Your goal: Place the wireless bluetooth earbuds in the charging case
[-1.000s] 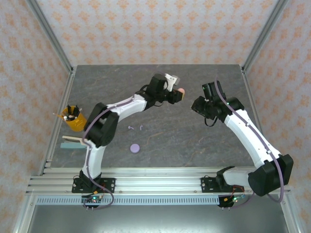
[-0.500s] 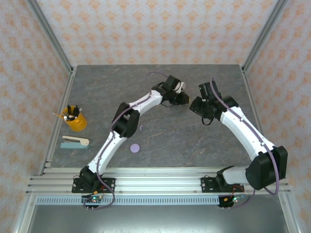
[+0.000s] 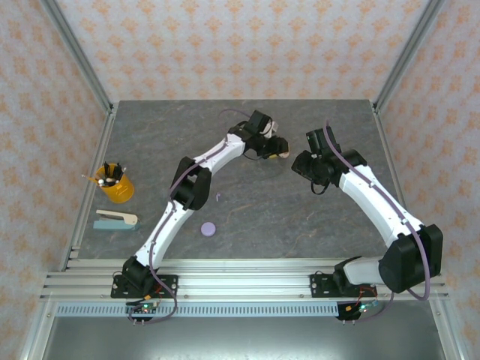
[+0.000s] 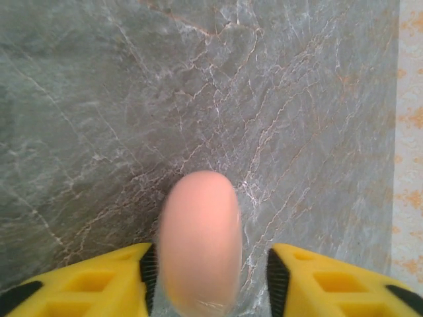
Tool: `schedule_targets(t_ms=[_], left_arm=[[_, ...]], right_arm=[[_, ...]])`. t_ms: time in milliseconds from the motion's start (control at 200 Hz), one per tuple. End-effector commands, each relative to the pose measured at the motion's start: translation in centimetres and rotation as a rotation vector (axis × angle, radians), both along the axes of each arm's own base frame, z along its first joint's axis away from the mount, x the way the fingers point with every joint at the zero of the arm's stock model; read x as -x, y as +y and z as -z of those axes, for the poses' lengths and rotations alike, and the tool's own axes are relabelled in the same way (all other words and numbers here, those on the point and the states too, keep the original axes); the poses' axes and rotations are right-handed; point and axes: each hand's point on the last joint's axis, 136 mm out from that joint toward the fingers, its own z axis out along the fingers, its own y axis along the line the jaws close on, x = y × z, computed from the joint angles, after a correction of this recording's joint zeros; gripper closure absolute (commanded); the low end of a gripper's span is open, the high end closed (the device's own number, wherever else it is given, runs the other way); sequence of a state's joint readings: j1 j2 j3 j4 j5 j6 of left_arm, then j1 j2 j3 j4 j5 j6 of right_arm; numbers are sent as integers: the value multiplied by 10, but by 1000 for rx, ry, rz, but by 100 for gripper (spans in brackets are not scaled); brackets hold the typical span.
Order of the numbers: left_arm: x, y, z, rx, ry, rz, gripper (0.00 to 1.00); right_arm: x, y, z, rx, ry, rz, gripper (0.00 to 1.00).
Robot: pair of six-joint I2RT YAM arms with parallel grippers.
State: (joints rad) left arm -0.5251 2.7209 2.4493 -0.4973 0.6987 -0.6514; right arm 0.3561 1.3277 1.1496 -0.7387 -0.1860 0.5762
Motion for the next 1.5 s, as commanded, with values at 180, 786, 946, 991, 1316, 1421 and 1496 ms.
schedule_targets(t_ms=[180,786,946,991,1316,1421,1496], left_arm=[[-6,35,2,-103,21,-46,35],[37,149,-172,-347,-401,-155,13],[68,203,-199,-357,-466,-291,0],[76,218,-199,-353,-466,-330,0],[124,329,-188,-275,-411,-659,0],[140,359,-182,-286,-382,-757,0],[150,384,-177,-328,-361,-839,0]], right_arm=[[-2,-7,-11,8,-27,28,54],[27,58,6,21,9,-193,30],[38,105,20,62,45,-283,29],[42,119,23,75,52,-307,28],[79,227,66,218,150,-448,27],[88,247,82,240,179,-400,26],[95,266,87,212,177,-379,25]])
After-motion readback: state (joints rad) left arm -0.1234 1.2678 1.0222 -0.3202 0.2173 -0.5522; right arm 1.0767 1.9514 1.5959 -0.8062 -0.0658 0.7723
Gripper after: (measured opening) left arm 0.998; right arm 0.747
